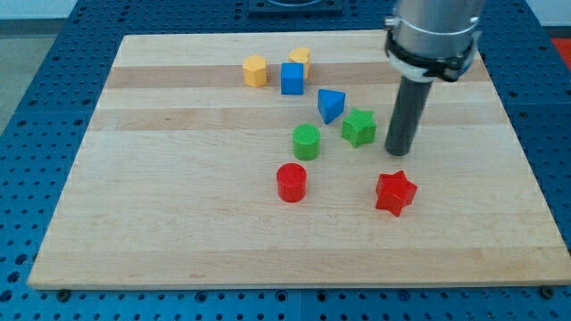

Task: Push the green star to the top right of the green circle

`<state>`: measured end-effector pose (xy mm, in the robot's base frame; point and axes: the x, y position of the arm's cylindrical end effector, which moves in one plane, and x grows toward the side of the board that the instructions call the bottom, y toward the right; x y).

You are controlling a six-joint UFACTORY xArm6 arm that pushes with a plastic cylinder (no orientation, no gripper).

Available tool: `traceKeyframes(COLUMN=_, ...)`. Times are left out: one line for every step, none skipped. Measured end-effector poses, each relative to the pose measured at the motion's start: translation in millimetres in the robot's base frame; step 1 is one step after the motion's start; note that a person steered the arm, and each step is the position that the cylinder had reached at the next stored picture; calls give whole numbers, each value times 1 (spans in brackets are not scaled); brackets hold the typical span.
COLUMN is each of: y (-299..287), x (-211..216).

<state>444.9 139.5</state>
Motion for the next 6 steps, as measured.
traceKeyframes(y=4, x=-22)
traceKeyframes(y=-10, x=-26)
traceKeyframes(y=-40, x=-26)
traceKeyframes(y=-64, x=-28)
traceKeyframes(y=-56, x=-29)
traceKeyframes(y=-9, x=-17)
